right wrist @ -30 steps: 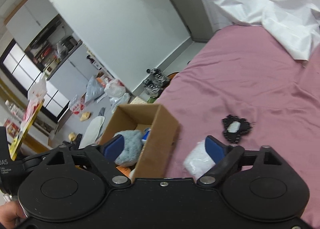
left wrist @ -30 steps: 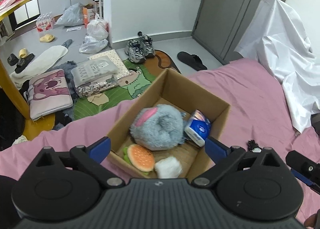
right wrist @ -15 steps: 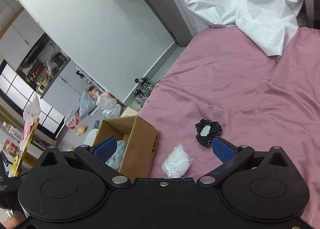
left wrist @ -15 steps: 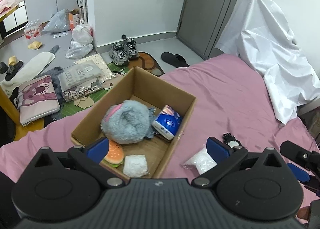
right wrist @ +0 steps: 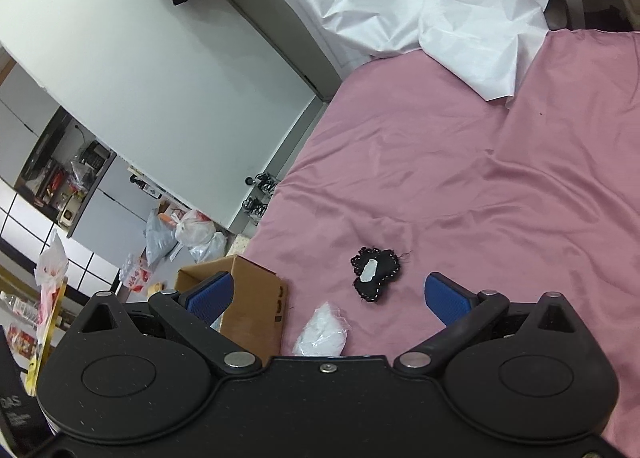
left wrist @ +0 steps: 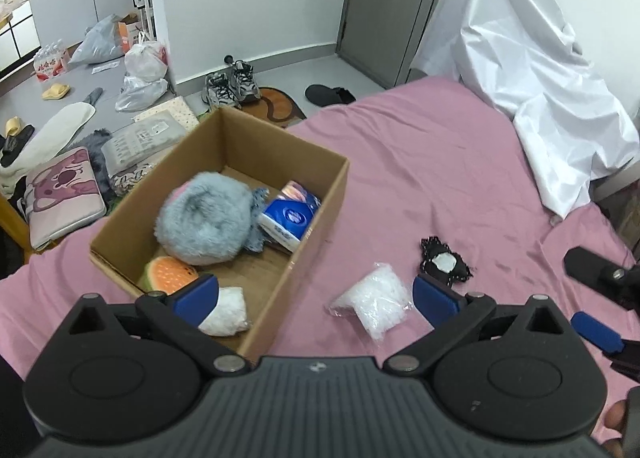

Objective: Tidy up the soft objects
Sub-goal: 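Withdraw both tools toward the clear filling bag and black lace item, then grasp the clear bag of white filling with the left tool while the right tool grasps the black lace item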

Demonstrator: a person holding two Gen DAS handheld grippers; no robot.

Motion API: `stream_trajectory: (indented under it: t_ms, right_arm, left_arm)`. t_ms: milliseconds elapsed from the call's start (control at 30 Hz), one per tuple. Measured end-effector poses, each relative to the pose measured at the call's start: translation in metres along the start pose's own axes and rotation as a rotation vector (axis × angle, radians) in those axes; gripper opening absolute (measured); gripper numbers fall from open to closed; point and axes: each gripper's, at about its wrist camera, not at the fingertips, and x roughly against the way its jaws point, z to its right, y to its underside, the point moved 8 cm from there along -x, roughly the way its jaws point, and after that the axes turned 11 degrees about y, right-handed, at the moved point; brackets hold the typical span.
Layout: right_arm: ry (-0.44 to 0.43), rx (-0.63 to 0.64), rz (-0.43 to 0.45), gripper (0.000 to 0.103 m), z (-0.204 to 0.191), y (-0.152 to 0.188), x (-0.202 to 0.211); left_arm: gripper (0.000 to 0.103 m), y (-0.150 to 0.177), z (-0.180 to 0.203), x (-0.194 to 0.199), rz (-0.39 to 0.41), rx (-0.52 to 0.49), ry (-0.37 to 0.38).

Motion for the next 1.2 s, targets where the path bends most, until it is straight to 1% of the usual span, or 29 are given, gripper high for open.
stream_trajectory:
  t_ms: [67, 167, 333, 500, 733, 867, 967, 1033, 1133, 1200]
  right_arm:
    - [-0.009, -0.004, 0.004, 0.103, 0.002, -0.001, 0.001]
    - [-0.02, -0.006, -0.003, 0.103, 0.004, 0.0, -0.001]
    - [-0.013, -0.009, -0.032, 0.103, 0.01, 0.003, -0.011]
    - [-0.021, -0.03, -0.039, 0.103, 0.017, 0.001, -0.015]
    - [-0.012, -0.065, -0.051, 0.102, 0.03, -0.002, -0.026]
    - [-0.023, -0.066, -0.058, 0.101, 0.031, -0.002, -0.032]
    - [-0.037, -0.068, -0.068, 0.096, 0.032, -0.002, -0.04]
    - [-0.043, -0.075, -0.088, 0.09, 0.034, 0.0, -0.048]
    - [-0.052, -0.101, -0.115, 0.084, 0.038, 0.002, -0.06]
    - [-0.06, -0.119, -0.128, 0.081, 0.04, 0.003, -0.068]
  left_arm:
    - [0.102, 0.005, 0.003, -0.008, -0.019, 0.008, -0.008]
    - [0.102, 0.013, 0.008, -0.017, -0.035, 0.037, 0.001]
    - [0.1, 0.021, 0.018, -0.029, -0.044, 0.047, 0.003]
    - [0.099, 0.026, 0.026, -0.042, -0.043, 0.056, -0.015]
    - [0.09, 0.032, 0.031, -0.057, -0.029, 0.098, -0.051]
    - [0.086, 0.036, 0.032, -0.064, -0.02, 0.134, -0.078]
    - [0.084, 0.039, 0.033, -0.071, -0.016, 0.149, -0.098]
    - [0.083, 0.039, 0.032, -0.074, -0.01, 0.161, -0.102]
    - [0.083, 0.036, 0.033, -0.078, 0.012, 0.181, -0.107]
    - [0.083, 0.035, 0.033, -0.081, 0.017, 0.191, -0.111]
